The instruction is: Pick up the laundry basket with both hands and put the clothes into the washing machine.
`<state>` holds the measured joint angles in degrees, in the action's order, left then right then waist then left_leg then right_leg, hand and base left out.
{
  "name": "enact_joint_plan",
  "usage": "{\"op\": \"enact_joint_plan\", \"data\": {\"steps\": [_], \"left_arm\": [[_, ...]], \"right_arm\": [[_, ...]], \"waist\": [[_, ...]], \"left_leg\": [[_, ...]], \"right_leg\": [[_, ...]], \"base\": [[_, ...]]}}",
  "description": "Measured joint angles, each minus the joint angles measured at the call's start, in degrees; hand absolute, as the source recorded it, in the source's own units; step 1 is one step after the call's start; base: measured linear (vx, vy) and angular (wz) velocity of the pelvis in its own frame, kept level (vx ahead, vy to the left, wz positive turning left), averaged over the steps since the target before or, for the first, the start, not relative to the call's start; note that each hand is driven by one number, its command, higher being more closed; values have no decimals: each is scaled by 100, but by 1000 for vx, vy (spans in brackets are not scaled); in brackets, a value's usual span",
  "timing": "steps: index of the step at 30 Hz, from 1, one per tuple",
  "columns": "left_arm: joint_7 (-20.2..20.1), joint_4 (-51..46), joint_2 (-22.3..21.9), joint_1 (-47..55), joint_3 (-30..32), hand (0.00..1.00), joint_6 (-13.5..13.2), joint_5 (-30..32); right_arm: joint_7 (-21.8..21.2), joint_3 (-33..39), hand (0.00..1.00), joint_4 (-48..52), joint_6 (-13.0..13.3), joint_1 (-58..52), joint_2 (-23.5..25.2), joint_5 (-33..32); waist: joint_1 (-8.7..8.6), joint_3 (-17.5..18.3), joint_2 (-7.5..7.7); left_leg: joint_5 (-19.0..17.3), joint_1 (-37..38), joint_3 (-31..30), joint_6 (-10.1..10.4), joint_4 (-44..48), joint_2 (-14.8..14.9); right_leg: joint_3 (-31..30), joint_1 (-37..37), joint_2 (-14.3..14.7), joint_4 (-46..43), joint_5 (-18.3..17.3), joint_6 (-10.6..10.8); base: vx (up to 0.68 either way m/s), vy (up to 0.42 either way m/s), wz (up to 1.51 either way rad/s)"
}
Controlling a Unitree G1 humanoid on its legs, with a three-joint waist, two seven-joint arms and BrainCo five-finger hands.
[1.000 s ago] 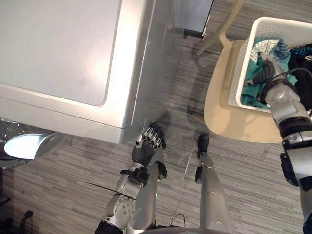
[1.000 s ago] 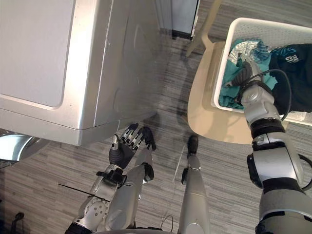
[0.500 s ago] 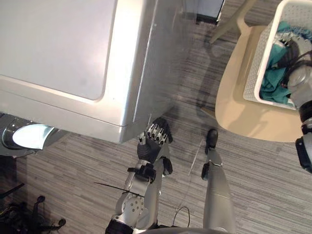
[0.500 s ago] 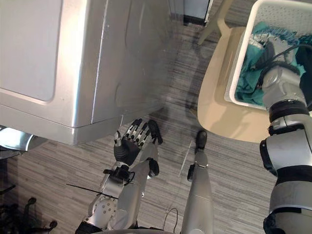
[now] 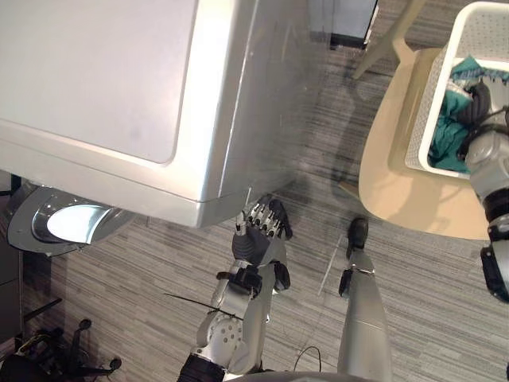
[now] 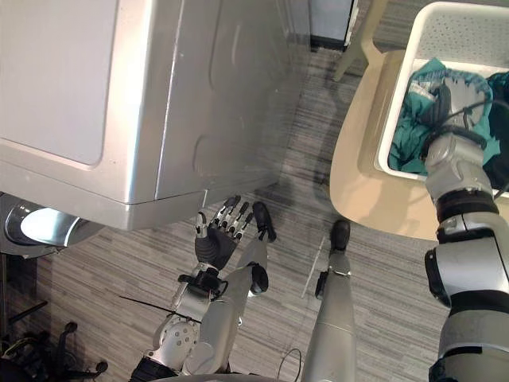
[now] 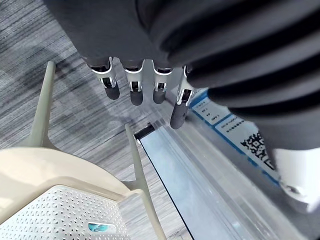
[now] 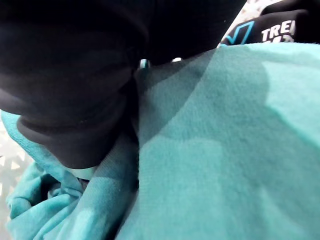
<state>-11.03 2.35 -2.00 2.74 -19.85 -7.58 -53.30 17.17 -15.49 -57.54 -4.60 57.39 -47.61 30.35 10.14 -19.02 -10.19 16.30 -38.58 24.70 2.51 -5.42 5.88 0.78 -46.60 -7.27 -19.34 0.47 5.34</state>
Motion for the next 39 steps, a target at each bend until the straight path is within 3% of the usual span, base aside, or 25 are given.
{"op": "enact_joint_plan", "data": {"steps": [4, 6, 10, 16, 22, 25, 27, 30, 33, 36, 39], "left_arm": [[11, -5, 58, -61, -116, 0, -74, 2], [11, -13, 204, -104, -112, 0, -176, 2], [9, -43, 501, -128, -142, 0, -179, 9], [-35, -319, 1033, 101, -318, 0, -158, 115], [-101, -380, 1364, 193, -310, 0, -88, 480], [-146, -547, 1595, 316, -296, 0, -52, 1183], [-144, -770, 1788, 374, -273, 0, -42, 2059], [-112, -1008, 1779, 304, -192, 0, -82, 3396], [89, -1095, 1564, 17, -193, 0, -145, 4259], [165, -1119, 1296, -172, -204, 0, -147, 4566], [403, -1131, 1103, -513, -309, 0, -150, 4992]], "right_arm": [[130, 528, 100, 644, -214, -622, 26, -61], [281, 1068, 100, 1658, -317, -1038, 34, -72], [636, 1714, 100, 2930, -399, -1540, 87, -109], [819, 2431, 100, 4348, -391, -2660, 899, -177], [810, 3038, 100, 5365, -287, -3666, 1683, -169], [785, 3391, 100, 5842, -154, -4084, 2089, -171], [708, 3558, 100, 6137, -7, -4391, 2480, -185], [514, 3658, 100, 6829, 218, -4815, 3007, -329], [270, 3584, 100, 7555, 477, -5094, 3461, -369], [46, 3474, 100, 8219, 699, -5385, 3759, -383], [-131, 3195, 100, 8662, 1076, -5759, 4218, -582]], "waist": [[-153, 0, 0], [-338, 1, 4], [-505, 14, 33], [-638, 223, 360], [-666, 259, 458], [-808, 339, 541], [-915, 523, 725], [-998, 802, 928], [-1088, 976, 1049], [-1100, 1144, 1118], [-1164, 1380, 1293]], "left_leg": [[-2, 329, -71, 0, -1, 9], [-25, 583, -62, 14, -2, 16], [-104, 994, 11, -15, -3, 90], [-199, 1445, 98, -55, 0, 218], [-447, 1666, -25, -58, 303, 328], [-612, 1770, -124, -60, 497, 375], [-667, 1866, -178, -39, 573, 428], [-746, 2028, -286, 15, 704, 497], [-979, 2127, -462, 54, 1111, 615], [-1075, 2245, -551, 94, 1238, 663], [-1108, 2521, -618, 143, 1135, 648]], "right_leg": [[83, 356, -7, -37, -70, -13], [86, 605, -5, -17, -112, -7], [155, 1075, 34, 186, -148, -9], [337, 1596, 88, 380, -61, -78], [471, 2106, 132, 568, -62, -79], [550, 2445, 160, 772, -64, -78], [561, 2691, 234, 1017, -37, -88], [582, 3048, 314, 1259, 26, -138], [693, 3472, 395, 1415, 27, -141], [733, 3749, 438, 1564, 27, -142], [779, 4070, 459, 1672, 2, -126]], "base": [[-29, -68, 8], [-42, -56, -3], [-38, -73, -13], [42, -111, -9], [57, -86, 7], [47, -50, 10], [70, -58, -1], [104, -50, 2], [102, -43, 14], [58, -28, 12], [22, -17, 11]]}}
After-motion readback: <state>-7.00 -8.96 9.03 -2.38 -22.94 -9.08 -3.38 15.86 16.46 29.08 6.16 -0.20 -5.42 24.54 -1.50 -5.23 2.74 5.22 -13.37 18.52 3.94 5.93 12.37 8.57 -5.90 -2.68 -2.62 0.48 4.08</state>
